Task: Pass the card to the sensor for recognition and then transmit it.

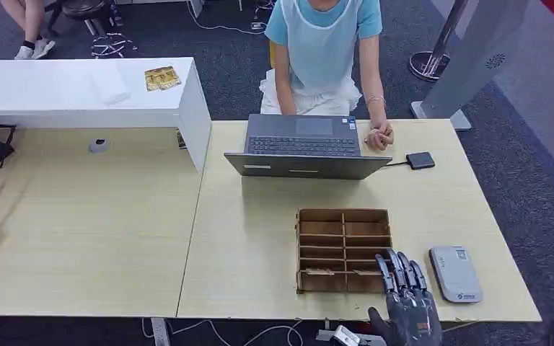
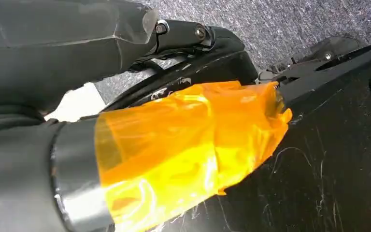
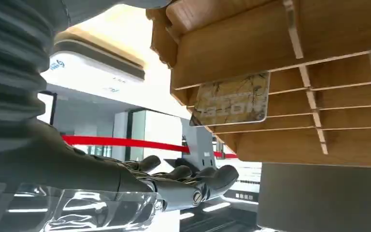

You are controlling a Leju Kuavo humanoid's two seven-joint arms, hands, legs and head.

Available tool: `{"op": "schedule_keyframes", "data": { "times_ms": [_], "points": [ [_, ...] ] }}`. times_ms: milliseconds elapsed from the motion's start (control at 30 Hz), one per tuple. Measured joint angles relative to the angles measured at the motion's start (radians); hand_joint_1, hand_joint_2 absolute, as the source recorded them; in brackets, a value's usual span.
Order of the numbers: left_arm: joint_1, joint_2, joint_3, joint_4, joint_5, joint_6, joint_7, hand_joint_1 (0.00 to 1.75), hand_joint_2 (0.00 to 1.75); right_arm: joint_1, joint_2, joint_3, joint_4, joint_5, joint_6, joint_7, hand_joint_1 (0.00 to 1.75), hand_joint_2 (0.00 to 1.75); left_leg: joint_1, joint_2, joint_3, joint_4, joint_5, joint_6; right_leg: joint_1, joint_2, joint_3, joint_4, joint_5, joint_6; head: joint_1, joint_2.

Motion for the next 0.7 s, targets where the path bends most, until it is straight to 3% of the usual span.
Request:
{"op": "schedule_keyframes", "data": {
  "times_ms": [700],
  "points": [
    [0.000,-0.001,0.003,0.000,-0.008,-0.002,0.000,0.00,0.00,-0.006,0.037,-0.069,0.024,0.016,-0.027,-0.060,0.00,1.75,0.000,0.000,0.000,0.000,0.000,0.000,0.000,0.000,0.000,0.000,0.000,0.000,0.000,0.000]
  ]
}}
